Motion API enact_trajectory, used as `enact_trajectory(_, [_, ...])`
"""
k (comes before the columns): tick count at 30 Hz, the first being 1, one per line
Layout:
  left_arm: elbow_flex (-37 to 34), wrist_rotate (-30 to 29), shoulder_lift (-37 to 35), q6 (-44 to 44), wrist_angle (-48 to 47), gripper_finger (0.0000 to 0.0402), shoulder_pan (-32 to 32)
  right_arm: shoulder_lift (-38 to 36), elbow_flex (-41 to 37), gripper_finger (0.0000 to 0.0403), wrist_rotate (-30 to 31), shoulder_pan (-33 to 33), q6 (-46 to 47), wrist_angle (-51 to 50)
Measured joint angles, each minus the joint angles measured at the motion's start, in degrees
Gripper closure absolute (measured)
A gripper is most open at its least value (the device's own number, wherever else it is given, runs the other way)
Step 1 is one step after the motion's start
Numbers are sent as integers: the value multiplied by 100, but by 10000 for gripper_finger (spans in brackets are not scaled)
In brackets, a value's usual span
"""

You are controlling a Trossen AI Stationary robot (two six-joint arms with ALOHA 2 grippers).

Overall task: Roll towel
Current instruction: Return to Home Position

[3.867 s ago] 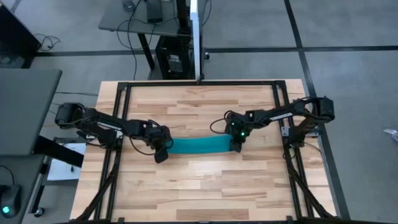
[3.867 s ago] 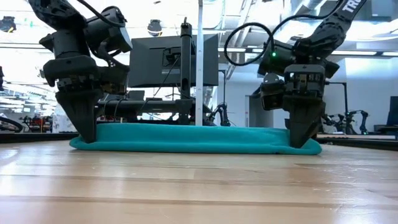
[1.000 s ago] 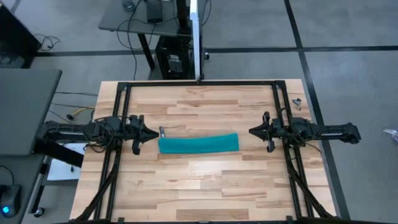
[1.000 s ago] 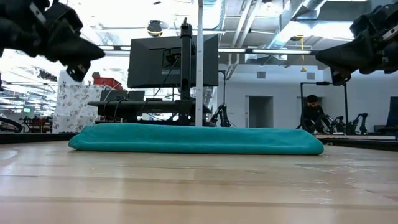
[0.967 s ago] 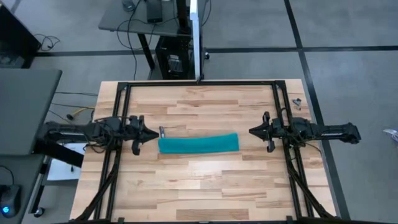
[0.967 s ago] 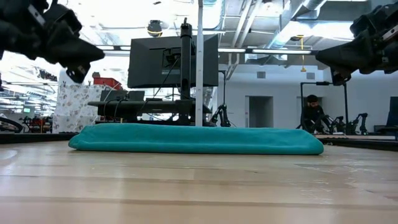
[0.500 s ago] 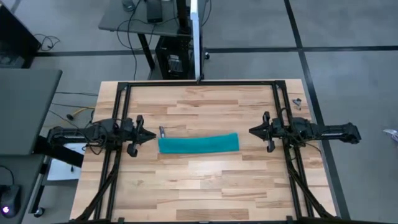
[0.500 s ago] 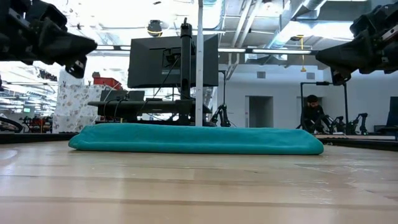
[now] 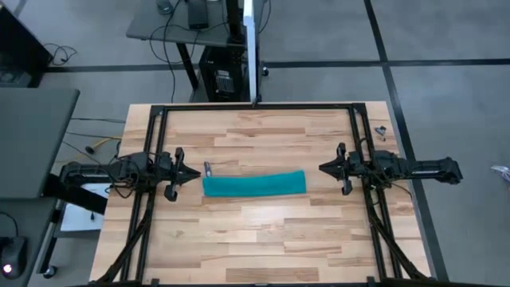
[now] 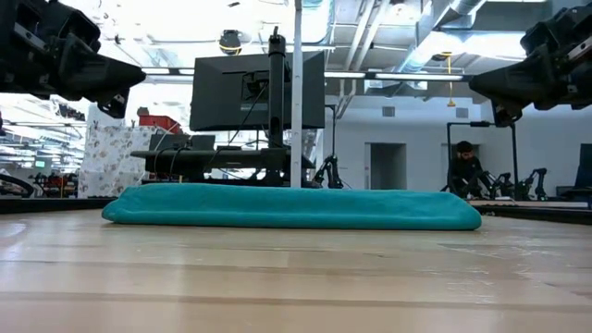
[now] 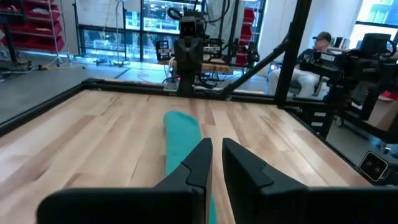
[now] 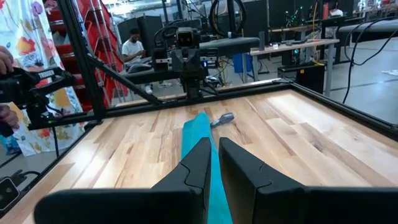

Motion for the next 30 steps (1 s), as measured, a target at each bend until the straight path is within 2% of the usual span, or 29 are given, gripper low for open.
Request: enact_trajectory(30, [-11, -10, -83, -20, 0, 380, 0, 0, -2, 376, -4, 0, -12, 2])
